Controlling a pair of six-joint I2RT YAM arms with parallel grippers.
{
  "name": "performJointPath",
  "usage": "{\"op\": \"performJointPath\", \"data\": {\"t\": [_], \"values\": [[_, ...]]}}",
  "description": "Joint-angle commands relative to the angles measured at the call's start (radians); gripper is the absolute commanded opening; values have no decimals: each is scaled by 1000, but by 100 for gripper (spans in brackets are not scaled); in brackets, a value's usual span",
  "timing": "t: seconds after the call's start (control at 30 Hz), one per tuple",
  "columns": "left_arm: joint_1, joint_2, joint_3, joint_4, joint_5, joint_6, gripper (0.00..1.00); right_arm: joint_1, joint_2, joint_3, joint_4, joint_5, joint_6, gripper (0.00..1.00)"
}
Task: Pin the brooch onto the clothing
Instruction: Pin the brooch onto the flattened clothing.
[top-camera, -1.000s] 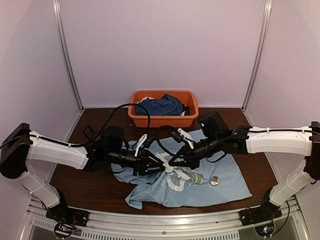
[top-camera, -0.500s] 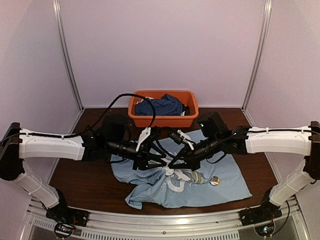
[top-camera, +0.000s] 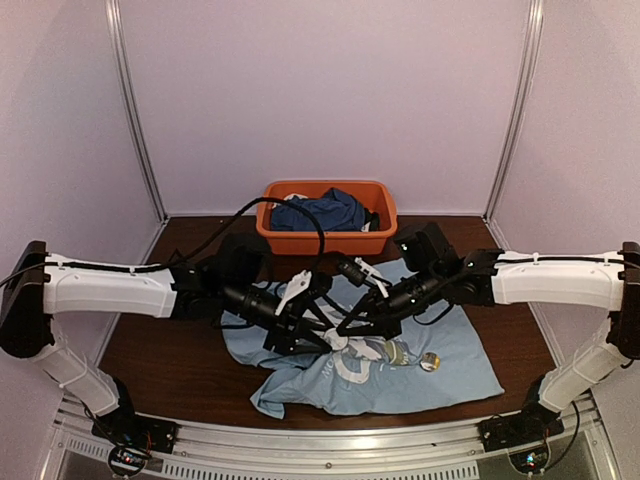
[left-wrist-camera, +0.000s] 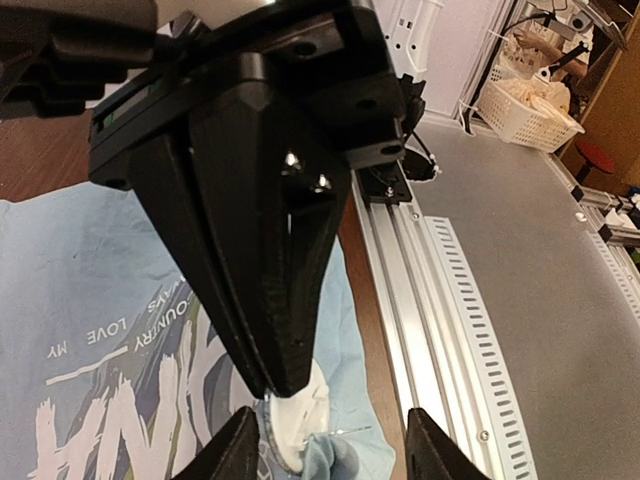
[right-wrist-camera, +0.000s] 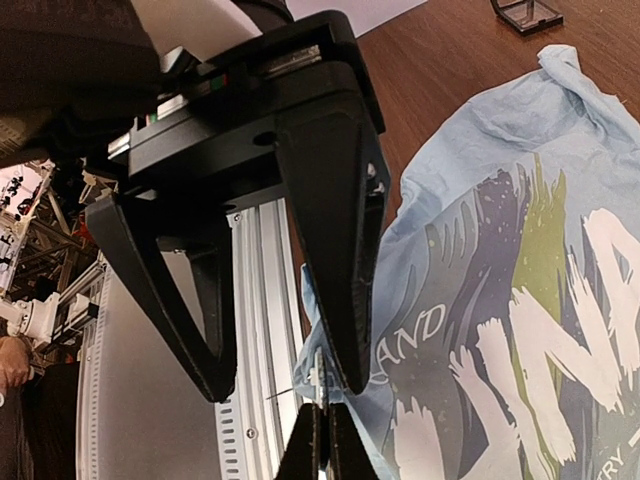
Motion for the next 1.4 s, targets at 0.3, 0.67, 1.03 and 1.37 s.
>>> {"op": "performJointPath", "data": {"t": [0.3,0.67,1.03,1.37], "values": [[-5,28,48,-60,1,69,35,-8,-6,18,22,-50,13,0],[-7,33,36,-22,-8,50,25,-7,-1,15,31,-59,17,0],[-16,37,5,60,-8,-7,13,-7,1,15,49,-64,28,0],[-36,20,-55,129,-29,-67,17,-9,1,0,78,-65,42,0]]}}
